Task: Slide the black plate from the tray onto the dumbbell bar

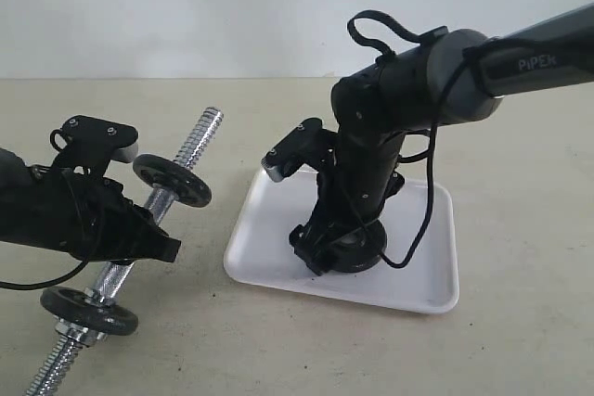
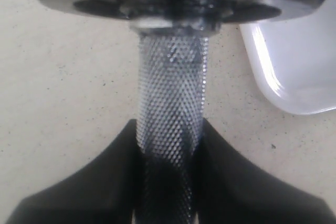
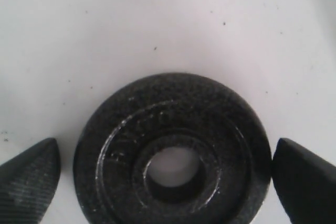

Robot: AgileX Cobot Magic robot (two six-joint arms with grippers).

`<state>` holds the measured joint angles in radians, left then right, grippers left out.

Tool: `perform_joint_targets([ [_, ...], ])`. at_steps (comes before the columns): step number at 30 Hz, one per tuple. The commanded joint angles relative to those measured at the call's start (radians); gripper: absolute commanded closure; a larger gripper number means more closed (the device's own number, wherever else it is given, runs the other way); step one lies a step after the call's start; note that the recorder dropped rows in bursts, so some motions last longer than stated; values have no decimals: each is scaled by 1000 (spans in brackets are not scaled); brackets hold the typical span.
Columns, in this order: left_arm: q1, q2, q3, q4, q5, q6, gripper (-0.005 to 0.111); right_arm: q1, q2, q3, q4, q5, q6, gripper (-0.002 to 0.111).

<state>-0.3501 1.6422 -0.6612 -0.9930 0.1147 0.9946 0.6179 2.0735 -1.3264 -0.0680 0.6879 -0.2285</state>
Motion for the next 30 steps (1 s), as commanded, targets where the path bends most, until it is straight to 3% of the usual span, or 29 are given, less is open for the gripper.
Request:
perform_joint_targets([
  [1,3,-53,-28,-11,-54,1,102,0,33,11,-17,47,20,3],
  [21,3,-53,-28,-11,-33,1,102,0,33,11,8,59,13,3],
  [30,3,-53,-28,-11,-27,1,102,-29,33,-36,78,161,-23,3],
])
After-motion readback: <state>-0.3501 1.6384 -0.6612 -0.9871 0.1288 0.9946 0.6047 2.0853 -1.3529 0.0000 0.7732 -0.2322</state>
